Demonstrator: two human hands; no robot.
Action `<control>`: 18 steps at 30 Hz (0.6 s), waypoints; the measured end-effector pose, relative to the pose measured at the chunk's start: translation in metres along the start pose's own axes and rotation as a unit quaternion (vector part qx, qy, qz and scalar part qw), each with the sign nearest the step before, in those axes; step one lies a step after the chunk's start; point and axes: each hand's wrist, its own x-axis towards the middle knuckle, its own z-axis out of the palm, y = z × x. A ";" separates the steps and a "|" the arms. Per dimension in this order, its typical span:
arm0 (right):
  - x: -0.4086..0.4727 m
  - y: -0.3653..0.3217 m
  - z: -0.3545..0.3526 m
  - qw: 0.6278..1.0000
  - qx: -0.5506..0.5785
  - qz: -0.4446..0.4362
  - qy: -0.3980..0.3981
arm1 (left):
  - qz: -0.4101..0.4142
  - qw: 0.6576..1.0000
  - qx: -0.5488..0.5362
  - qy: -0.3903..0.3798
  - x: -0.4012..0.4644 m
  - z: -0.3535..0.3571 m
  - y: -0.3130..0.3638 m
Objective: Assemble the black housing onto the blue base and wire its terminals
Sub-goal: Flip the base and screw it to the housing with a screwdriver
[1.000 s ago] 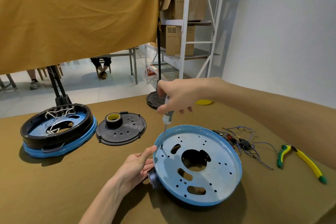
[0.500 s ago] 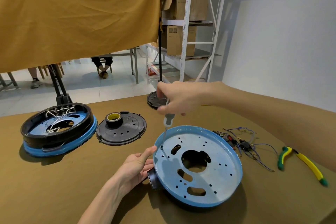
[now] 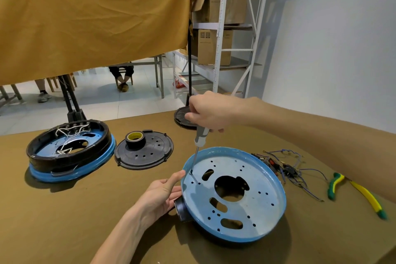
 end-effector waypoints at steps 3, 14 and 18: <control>-0.001 0.005 -0.015 0.992 0.079 0.012 -0.103 | 0.000 1.000 -0.001 0.001 0.001 0.000 0.000; 0.006 -0.003 -0.008 0.999 0.025 -0.041 -0.023 | 0.000 1.000 0.010 0.002 -0.002 0.002 0.001; 0.013 -0.008 -0.008 0.999 0.003 -0.027 -0.024 | 0.002 1.000 0.007 0.002 -0.006 0.005 0.004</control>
